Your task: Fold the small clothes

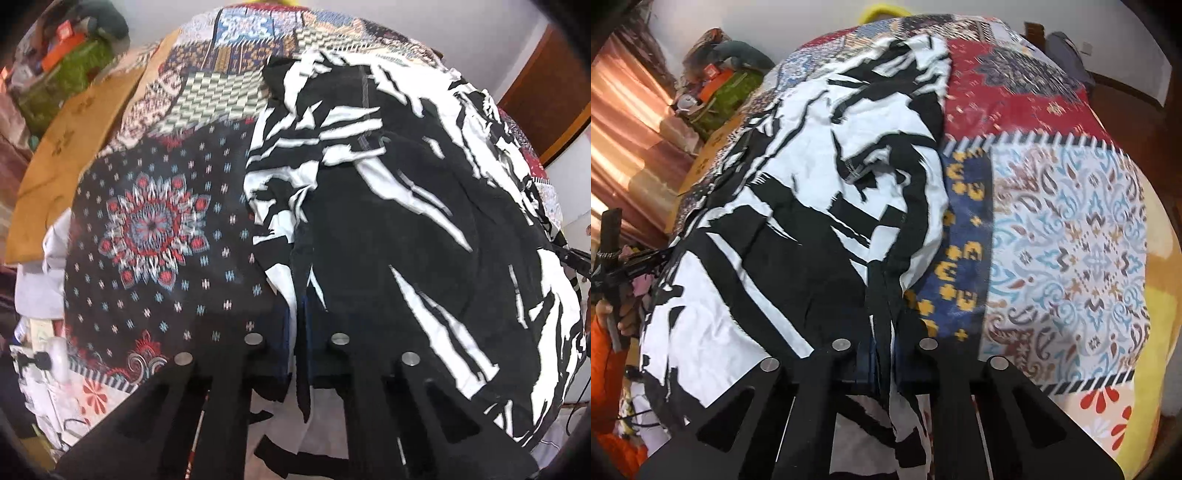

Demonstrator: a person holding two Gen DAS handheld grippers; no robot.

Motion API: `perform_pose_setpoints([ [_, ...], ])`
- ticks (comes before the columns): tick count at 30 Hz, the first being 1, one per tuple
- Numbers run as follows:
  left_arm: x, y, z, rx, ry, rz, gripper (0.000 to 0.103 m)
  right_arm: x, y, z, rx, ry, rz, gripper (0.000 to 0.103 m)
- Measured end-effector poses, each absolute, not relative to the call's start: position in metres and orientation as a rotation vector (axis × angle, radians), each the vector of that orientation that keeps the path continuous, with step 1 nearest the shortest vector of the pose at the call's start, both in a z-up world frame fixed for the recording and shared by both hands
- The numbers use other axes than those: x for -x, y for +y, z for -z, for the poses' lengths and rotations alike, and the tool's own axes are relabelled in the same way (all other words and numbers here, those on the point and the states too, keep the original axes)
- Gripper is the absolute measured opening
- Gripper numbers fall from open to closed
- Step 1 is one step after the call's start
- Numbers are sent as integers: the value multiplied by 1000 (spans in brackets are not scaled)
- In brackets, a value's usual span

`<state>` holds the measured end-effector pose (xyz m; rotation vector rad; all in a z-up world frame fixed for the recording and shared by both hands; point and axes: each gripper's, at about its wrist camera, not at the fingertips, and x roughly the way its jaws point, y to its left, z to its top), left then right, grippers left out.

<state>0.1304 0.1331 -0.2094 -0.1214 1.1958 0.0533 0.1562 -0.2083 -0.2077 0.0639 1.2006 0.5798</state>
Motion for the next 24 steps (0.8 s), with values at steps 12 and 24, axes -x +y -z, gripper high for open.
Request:
perform_pose_setpoints([
  [12, -200, 148, 163, 109, 1043, -154, 5, -211, -194, 171, -10, 1023, -534, 5],
  [24, -188, 165, 183, 103, 1100, -171, 54, -206, -205, 181, 27, 1103, -496, 30],
])
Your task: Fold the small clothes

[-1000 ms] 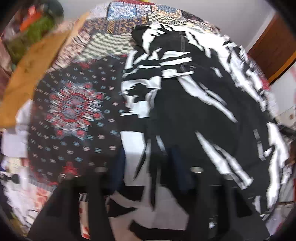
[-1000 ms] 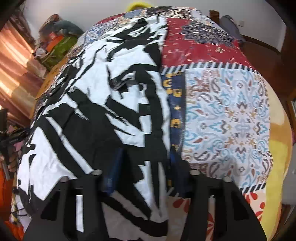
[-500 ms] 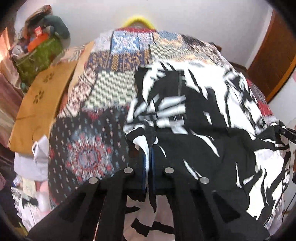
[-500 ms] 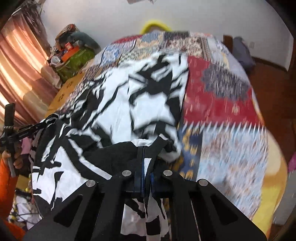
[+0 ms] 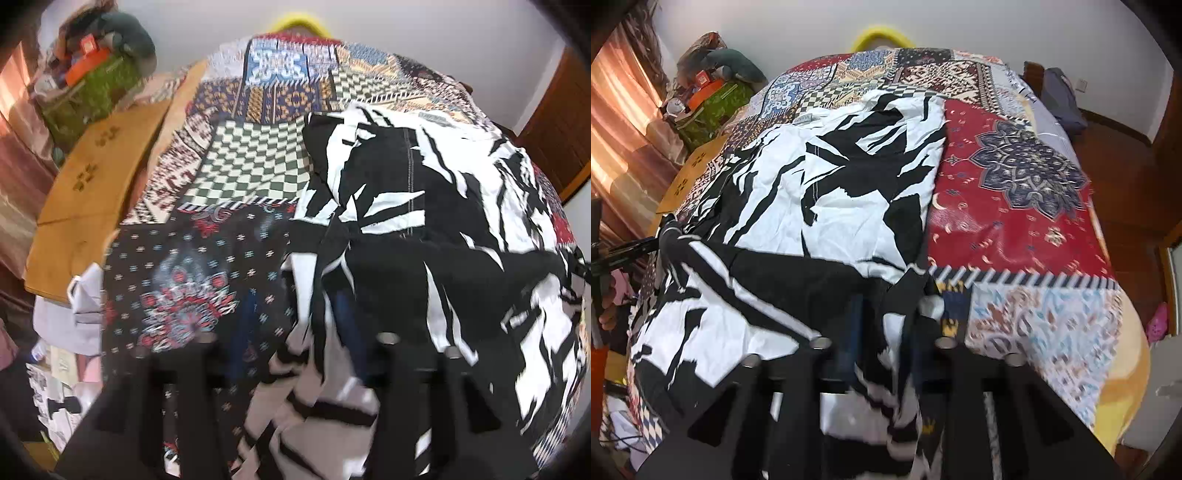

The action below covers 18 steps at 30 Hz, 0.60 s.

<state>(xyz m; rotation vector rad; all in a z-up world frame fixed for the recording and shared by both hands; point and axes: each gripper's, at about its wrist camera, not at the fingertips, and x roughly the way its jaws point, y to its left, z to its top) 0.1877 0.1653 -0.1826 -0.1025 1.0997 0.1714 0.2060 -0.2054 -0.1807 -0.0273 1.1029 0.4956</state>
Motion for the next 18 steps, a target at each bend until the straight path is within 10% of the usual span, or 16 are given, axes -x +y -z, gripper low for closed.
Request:
perform_pose_setpoints([
  [4, -162, 171, 170, 103, 1083, -178, 62, -187, -215, 166, 46, 1053, -462, 51],
  [18, -93, 186, 208, 180, 1197, -209, 66, -119, -238, 189, 3, 1157, -429, 52],
])
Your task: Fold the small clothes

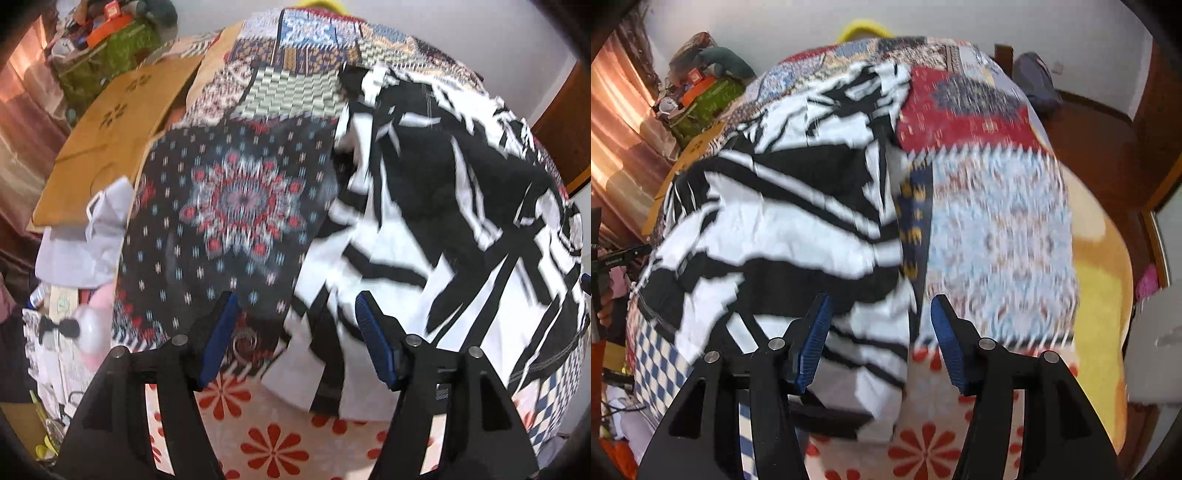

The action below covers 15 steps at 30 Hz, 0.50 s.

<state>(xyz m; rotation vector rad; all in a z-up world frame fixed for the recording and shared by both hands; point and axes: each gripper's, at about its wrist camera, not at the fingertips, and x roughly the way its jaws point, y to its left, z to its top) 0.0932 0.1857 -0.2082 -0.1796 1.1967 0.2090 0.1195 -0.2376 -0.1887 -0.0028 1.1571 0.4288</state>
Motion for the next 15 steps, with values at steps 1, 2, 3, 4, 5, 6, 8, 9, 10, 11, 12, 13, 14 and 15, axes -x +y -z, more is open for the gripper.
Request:
perform_pose_setpoints([
  [1, -89, 185, 213, 178, 1207, -214, 66, -116, -239, 192, 0, 1167, -425, 52],
  [2, -86, 185, 216, 180, 1214, -221, 66, -114, -240, 195, -8, 1174, -424, 52],
  [3, -84, 185, 220, 187, 1223, -224, 66, -112, -242, 198, -19, 1182, -426, 52],
  [4, -81, 185, 224, 203, 1223, -223, 66, -110, -243, 200, -27, 1190, -426, 52],
  [5, -78, 185, 225, 213, 1217, -224, 64, -109, -243, 203, -32, 1200, -427, 52],
  [6, -76, 185, 226, 222, 1209, -220, 62, -107, -243, 206, -39, 1205, -430, 52],
  [8, -71, 184, 226, 264, 1192, -191, 45, -105, -244, 209, -67, 1195, -432, 52],
  [9, -70, 184, 226, 284, 1187, -181, 41, -104, -244, 210, -77, 1194, -438, 52],
  [10, -68, 183, 225, 299, 1182, -170, 32, -103, -244, 211, -95, 1192, -443, 47],
  [11, -67, 182, 225, 299, 1179, -166, 24, -102, -244, 212, -107, 1193, -453, 40],
  [12, -67, 180, 224, 296, 1177, -161, 19, -101, -243, 212, -114, 1194, -465, 37],
  [13, -66, 177, 223, 292, 1177, -153, 12, -100, -242, 212, -114, 1194, -476, 28],
  [14, -67, 174, 221, 281, 1176, -156, 10, -99, -241, 210, -112, 1195, -488, 15],
  [15, -67, 171, 220, 266, 1174, -163, 8, -98, -239, 209, -107, 1193, -496, 9],
])
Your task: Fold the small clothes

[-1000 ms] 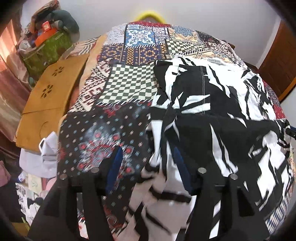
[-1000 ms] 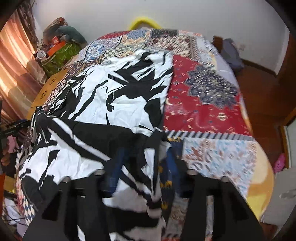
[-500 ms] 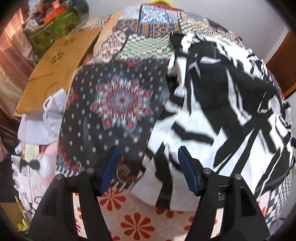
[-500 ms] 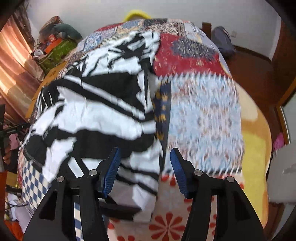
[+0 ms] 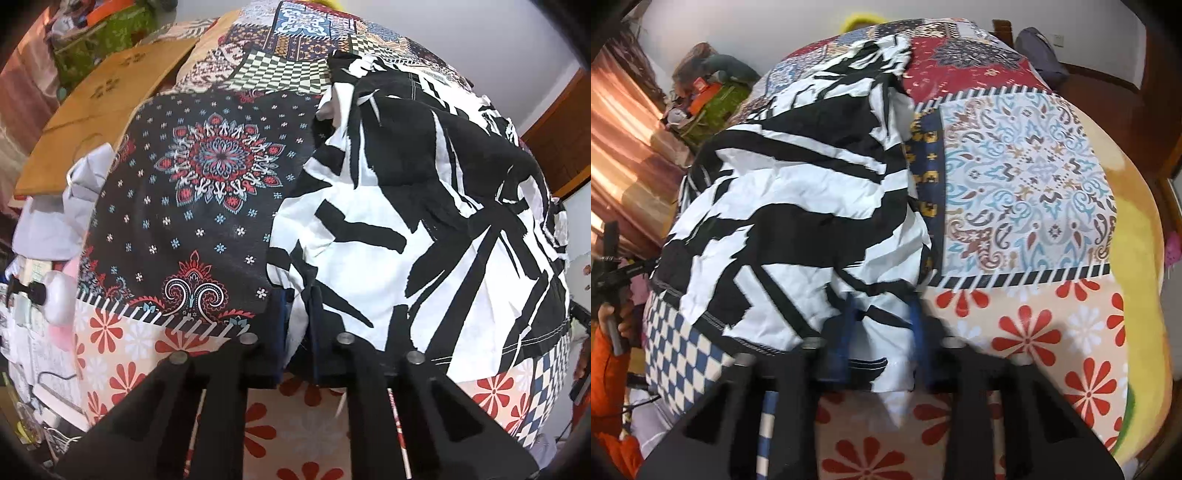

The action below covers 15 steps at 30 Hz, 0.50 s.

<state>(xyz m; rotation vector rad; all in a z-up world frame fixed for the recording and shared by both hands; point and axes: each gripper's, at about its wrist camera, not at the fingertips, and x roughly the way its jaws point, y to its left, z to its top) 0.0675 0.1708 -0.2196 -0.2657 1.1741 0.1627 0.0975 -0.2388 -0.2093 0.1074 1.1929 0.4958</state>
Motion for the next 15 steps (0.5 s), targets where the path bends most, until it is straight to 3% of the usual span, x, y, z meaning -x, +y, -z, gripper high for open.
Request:
perform_pose_setpoints([
  [4, -68, 166, 202, 208, 1123, -200, 6, -93, -233, 202, -63, 1154, -499, 4],
  [15, -79, 170, 110, 159, 903, -234, 6, -108, -252, 133, -117, 940, -482, 3],
])
